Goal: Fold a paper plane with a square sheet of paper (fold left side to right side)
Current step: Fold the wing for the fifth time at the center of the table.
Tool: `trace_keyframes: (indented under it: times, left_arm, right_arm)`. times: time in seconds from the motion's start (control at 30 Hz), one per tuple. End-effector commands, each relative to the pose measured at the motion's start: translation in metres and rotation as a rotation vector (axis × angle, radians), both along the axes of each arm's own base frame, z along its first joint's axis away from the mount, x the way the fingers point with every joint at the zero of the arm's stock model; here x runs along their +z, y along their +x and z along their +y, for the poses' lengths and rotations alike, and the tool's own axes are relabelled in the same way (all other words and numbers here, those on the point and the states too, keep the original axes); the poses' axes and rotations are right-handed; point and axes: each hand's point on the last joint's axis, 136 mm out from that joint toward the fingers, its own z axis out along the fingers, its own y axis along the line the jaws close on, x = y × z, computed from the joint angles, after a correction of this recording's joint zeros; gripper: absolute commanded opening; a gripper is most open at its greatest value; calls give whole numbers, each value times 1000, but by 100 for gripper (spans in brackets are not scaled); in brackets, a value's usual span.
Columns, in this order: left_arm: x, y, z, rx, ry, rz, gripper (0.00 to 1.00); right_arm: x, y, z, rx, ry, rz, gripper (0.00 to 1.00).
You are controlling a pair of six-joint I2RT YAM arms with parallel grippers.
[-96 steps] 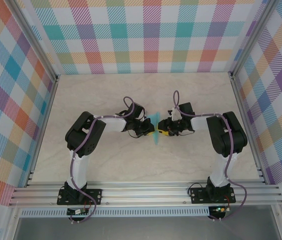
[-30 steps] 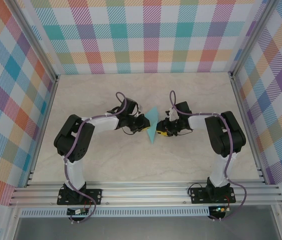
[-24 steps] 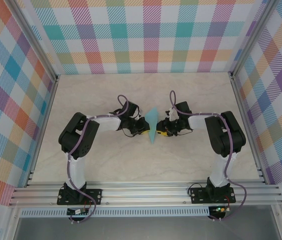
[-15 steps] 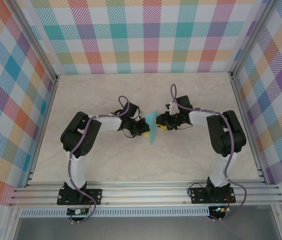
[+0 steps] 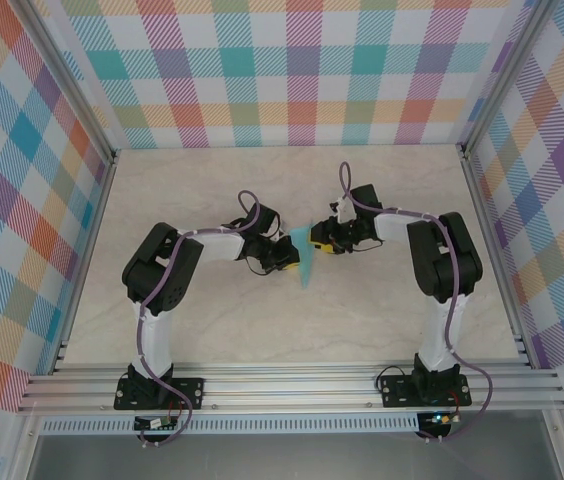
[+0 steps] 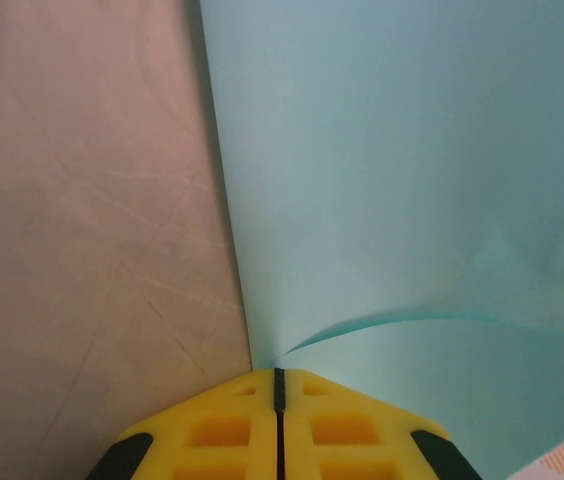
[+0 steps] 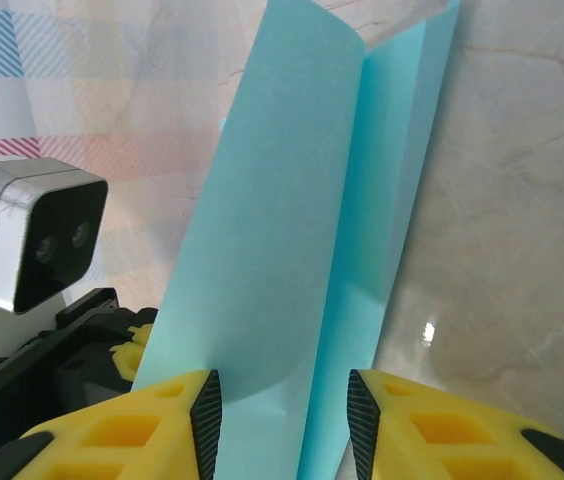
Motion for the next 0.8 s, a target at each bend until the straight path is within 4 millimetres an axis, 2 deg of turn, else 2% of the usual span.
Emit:
trace_keyframes:
  times: [0.0,0.2,0.53,0.77]
  left_arm:
    - [-10,3,4,-1,29,11,5]
    - [-8,4,4,-2,31,0,5]
    - [7,6,7,-7,42,-35,8]
    - [29,10,20,1,64,-77,13]
  right_arm:
    - [7,7,6,26,28,-14,40]
    - [-11,2,6,23,4,32,40]
    - [-27,-6,7,38,-33,70,40]
    - [-32,-10,6,40,-40,79,40]
